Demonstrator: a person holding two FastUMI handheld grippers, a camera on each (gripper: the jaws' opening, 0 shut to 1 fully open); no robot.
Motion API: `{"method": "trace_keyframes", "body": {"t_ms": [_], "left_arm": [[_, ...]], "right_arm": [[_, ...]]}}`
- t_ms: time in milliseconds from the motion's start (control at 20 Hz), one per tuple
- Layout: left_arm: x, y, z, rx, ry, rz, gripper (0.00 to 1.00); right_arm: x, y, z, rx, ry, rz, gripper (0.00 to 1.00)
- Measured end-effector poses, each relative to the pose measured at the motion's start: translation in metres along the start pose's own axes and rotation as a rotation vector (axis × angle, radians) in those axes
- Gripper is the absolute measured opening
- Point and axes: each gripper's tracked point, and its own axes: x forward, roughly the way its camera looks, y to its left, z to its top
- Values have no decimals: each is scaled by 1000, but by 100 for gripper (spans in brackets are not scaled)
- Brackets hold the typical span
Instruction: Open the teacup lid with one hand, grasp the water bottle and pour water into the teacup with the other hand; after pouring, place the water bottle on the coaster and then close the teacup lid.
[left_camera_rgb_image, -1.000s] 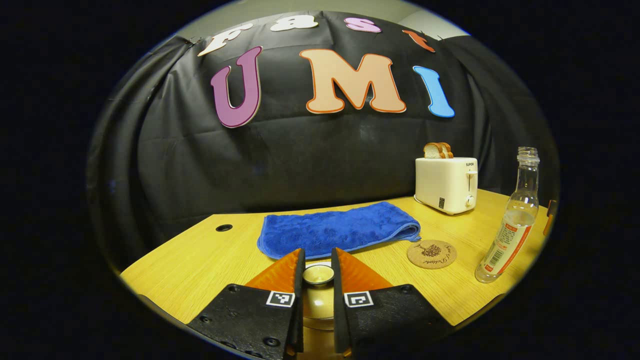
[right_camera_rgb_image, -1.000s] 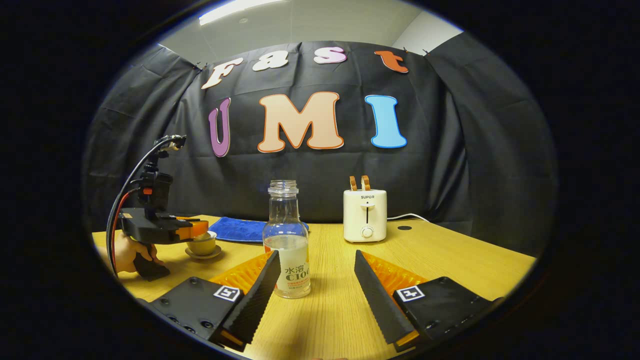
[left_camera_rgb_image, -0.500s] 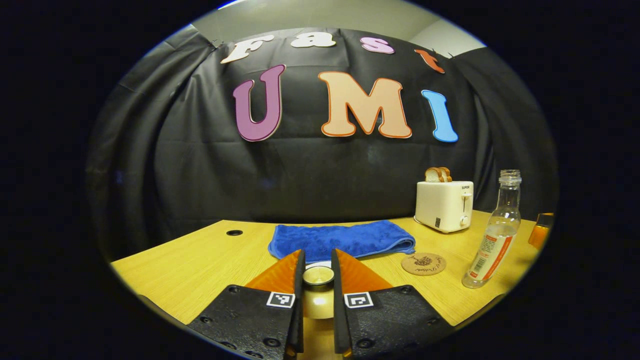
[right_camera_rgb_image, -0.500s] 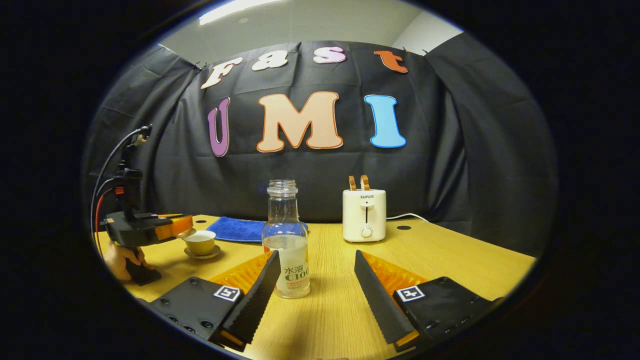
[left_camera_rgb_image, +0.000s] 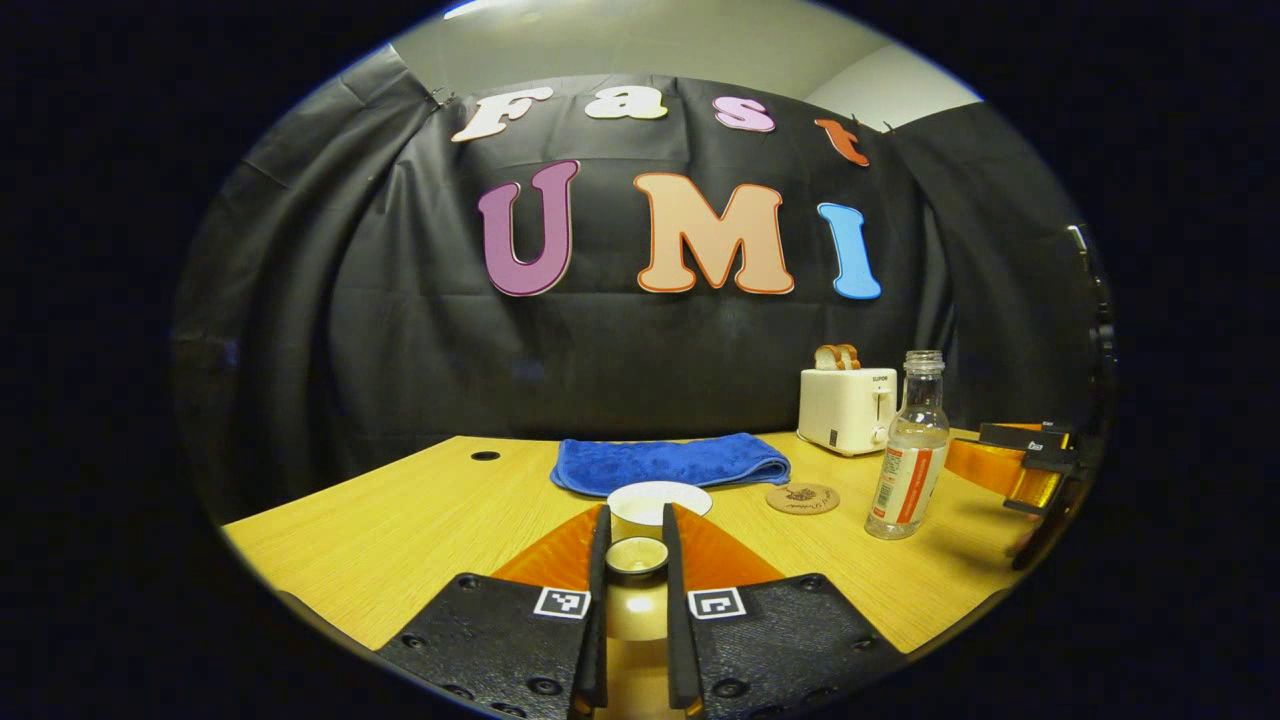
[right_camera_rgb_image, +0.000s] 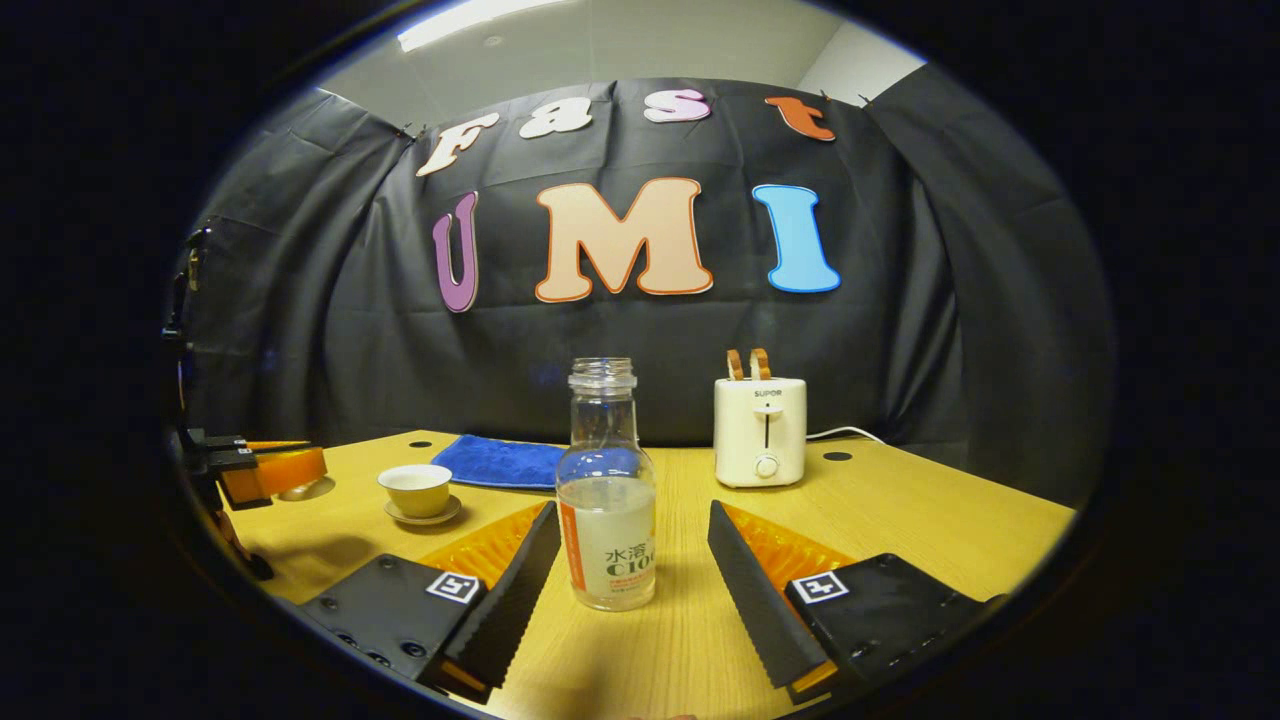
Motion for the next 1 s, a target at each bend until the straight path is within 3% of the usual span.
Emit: {"method": "trace_keyframes", "body": {"t_ms": [300, 400, 750, 850, 1000], "left_arm": [[-3, 3, 1, 2, 1, 6, 21], [-3, 3, 1, 1, 2, 1, 21], [-4, 3, 1, 2, 2, -10, 21], [-4, 3, 1, 2, 3, -10, 21], [-4, 3, 1, 2, 3, -9, 20]], "right_arm": [[33, 17, -2, 3, 1, 10, 98], [45, 20, -2, 3, 1, 9, 94], [60, 22, -4, 2, 4, -14, 98], [61, 24, -4, 2, 5, -8, 81], [67, 30, -6, -1, 11, 14, 79]]}}
